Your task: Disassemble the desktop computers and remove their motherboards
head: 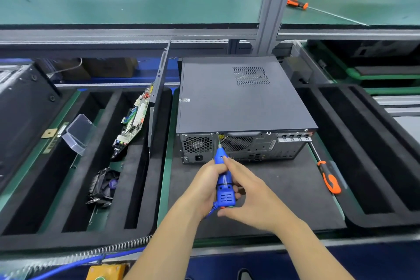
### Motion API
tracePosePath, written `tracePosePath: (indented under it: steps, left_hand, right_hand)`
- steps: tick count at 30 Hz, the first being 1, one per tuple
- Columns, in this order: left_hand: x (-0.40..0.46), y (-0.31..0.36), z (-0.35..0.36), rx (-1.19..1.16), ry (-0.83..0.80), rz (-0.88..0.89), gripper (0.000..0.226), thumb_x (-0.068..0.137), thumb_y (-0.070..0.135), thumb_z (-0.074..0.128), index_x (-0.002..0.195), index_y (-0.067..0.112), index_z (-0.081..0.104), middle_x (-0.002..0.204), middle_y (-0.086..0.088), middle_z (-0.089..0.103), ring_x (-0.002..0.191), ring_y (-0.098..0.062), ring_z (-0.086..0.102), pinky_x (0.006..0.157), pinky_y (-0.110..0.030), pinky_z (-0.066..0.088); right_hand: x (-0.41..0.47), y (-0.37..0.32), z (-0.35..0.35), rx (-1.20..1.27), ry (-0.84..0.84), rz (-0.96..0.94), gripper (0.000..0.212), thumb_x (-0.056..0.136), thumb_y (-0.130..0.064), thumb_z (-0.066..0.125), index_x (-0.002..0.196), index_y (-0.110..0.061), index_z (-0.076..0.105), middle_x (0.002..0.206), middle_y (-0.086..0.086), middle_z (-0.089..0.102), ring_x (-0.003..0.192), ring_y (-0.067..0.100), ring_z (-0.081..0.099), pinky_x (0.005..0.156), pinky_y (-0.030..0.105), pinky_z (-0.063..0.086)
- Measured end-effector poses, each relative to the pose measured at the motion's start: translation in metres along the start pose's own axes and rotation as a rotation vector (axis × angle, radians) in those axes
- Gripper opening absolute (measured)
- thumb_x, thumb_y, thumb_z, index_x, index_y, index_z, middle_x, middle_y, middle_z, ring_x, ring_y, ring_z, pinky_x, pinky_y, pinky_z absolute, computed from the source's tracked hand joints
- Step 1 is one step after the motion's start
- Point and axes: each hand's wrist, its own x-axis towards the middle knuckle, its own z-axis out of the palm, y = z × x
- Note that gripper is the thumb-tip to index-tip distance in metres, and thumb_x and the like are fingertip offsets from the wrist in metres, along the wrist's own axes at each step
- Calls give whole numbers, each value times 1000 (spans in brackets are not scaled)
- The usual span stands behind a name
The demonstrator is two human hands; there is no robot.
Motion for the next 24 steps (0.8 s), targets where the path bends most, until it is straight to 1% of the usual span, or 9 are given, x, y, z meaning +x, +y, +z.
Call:
tracePosePath:
  steps: [2, 6, 8, 11, 14, 16, 20, 24]
  left_hand:
    - [1, 0, 1, -3, 6, 3, 17, 94, 7, 46, 110, 8, 54, 70, -16, 60, 56, -28, 56, 55, -35, 50]
    - [2, 4, 1, -6, 21, 14, 22, 94, 6, 44, 114, 7, 54, 72, -16, 62, 56, -28, 58, 56, -36, 51]
    - [2, 5, 1, -9, 19, 13, 21, 95, 7, 45, 113, 7, 55, 71, -16, 62, 56, -28, 57, 56, -35, 52]
    - [1, 2, 3, -19, 28, 22, 16, 95, 7, 46, 109, 7, 55, 69, -15, 60, 55, -27, 56, 54, -34, 51]
    - [-2, -3, 2, -43, 34, 20, 14, 95, 6, 47, 106, 8, 56, 69, -15, 60, 54, -26, 56, 54, -34, 50]
    - [-3, -4, 0, -34, 33, 19, 15, 95, 6, 46, 107, 9, 55, 69, -15, 60, 54, -27, 55, 55, -35, 50]
    - [-2, 1, 0, -9, 29, 28, 18, 95, 6, 46, 110, 9, 56, 71, -15, 60, 55, -27, 56, 55, -35, 50]
    - [-1, 2, 1, -9, 35, 23, 18, 94, 7, 47, 110, 9, 56, 71, -16, 61, 55, -28, 56, 54, -35, 50]
  right_hand:
    - [0, -1, -2, -2, 0, 1, 110, 63, -52, 80, 147, -65, 9, 154, -41, 12, 135, -18, 28, 99, 4, 34]
    - [3, -3, -4, -2, 1, -12, 111, 64, -50, 81, 150, -60, 10, 155, -40, 12, 135, -14, 33, 103, 16, 40]
    - [4, -3, -4, 0, -1, -11, 112, 64, -49, 81, 150, -59, 11, 155, -39, 12, 134, -13, 35, 103, 19, 42]
    - [3, -3, -5, 9, -15, -7, 112, 63, -49, 80, 150, -60, 10, 154, -41, 11, 134, -14, 35, 103, 20, 43]
    - [0, -2, -3, -3, -30, -7, 111, 62, -53, 78, 149, -61, 10, 154, -43, 8, 135, -19, 27, 103, 18, 41]
    - [-1, -1, 0, -11, -27, -6, 111, 62, -55, 76, 149, -61, 9, 154, -43, 7, 135, -22, 24, 105, 20, 40]
    - [2, -2, -2, -6, -23, 3, 111, 63, -53, 78, 149, -61, 8, 155, -42, 6, 136, -15, 30, 106, 24, 42]
    - [4, -3, -3, -2, -27, 1, 112, 64, -49, 80, 149, -61, 8, 155, -41, 8, 134, -15, 33, 104, 22, 43]
